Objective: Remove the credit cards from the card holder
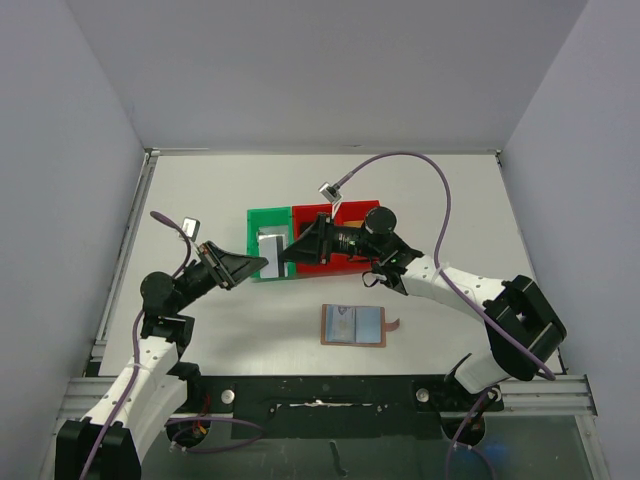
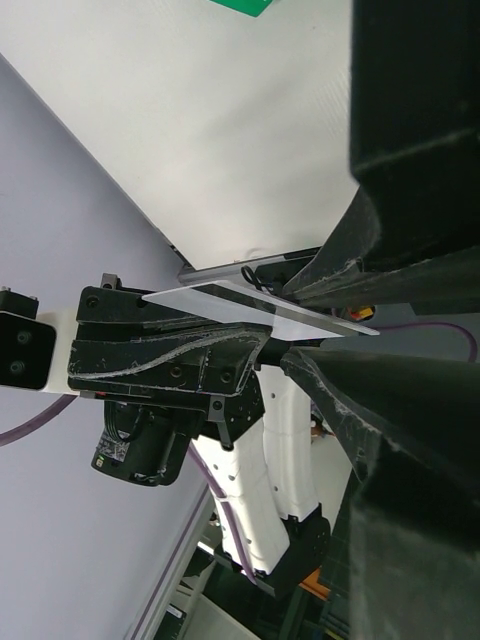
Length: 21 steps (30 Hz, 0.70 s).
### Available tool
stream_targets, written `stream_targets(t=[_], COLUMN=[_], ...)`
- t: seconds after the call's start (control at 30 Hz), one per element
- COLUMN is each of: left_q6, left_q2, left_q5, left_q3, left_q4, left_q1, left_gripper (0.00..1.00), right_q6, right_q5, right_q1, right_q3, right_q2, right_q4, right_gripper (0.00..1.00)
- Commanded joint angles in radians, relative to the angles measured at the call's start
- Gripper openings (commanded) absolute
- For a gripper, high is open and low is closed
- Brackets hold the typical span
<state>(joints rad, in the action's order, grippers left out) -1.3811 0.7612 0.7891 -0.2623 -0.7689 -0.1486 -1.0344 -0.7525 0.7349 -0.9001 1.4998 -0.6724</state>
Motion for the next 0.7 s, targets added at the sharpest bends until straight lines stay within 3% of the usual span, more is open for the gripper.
stream_targets(t=[0.0,0.3,0.57,0.67], left_q6=[0.004,0.005,0.002,0.002], left_q2=[-0.01,-0.007,-0.011,-0.014], left_q5=[-0.007,-0.008,-0.008,-0.01], left_q3=[0.003,0.001,0.005,0.009], left_q4=[-0.061,-0.067,-0.067,-0.066], left_q1=[0.004,0.004,0.003,0.004], left_gripper=[0.0,0.0,0.0,0.0], right_q6=[-0.005,0.002,0.017,0.019], right_q5=[-0.005,-0.003,0.009,0.013], right_q1=[0.015,0.033,0.034,0.024], right_q3=[-0.037,-0.065,-0.063,-0.048], right_q2=[-0.002,0.022,0.01,-0.006], right_q4=[-0.059,-0.036,-0.021,-0.019], right_gripper=[0.25,0.24,0.11,0.16])
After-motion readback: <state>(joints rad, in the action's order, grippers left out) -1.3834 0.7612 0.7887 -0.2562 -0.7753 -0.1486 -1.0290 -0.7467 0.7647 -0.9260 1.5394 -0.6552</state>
